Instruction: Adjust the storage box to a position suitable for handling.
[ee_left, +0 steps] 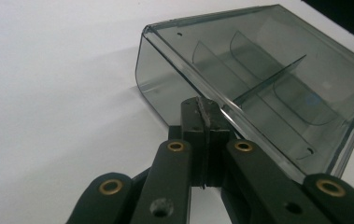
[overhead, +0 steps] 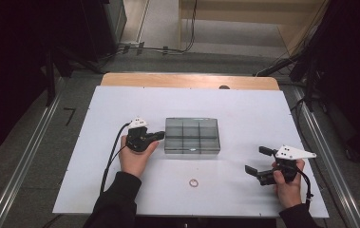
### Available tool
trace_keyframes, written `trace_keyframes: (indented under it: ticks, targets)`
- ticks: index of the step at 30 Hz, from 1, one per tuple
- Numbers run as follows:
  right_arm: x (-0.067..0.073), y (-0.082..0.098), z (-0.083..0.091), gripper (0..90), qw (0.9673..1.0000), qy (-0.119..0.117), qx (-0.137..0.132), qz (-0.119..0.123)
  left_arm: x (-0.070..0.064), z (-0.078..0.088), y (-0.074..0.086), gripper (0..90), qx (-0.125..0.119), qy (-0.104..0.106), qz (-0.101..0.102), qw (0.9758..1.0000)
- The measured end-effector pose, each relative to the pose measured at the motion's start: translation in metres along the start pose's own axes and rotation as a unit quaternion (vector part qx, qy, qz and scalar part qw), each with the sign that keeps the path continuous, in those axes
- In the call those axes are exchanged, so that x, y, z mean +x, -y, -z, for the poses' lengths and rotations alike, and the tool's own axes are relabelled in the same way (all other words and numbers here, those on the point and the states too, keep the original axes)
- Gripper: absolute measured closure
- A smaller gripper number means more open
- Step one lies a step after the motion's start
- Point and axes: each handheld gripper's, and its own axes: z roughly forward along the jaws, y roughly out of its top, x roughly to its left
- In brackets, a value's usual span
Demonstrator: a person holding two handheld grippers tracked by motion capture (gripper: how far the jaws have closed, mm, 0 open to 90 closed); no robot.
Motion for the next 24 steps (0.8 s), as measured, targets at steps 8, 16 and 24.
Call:
trace_keyframes:
  ticks: [8,16,24]
  targets:
    - [0.005,-0.012,-0.001,0.0,1.0,0.002,-0.004,0.0,0.008,0.026,0.003,73.9,-0.042,0.003,0.006,0.9991]
    - [0.006,-0.025,-0.007,0.0,1.0,-0.003,-0.002,-0.001,0.006,0.047,0.007,40.8,-0.06,0.019,-0.005,0.998]
    - [0.002,-0.04,-0.015,0.0,0.9999,-0.004,0.009,-0.01,0.002,0.059,0.015,0.6,-0.058,0.047,-0.022,0.997]
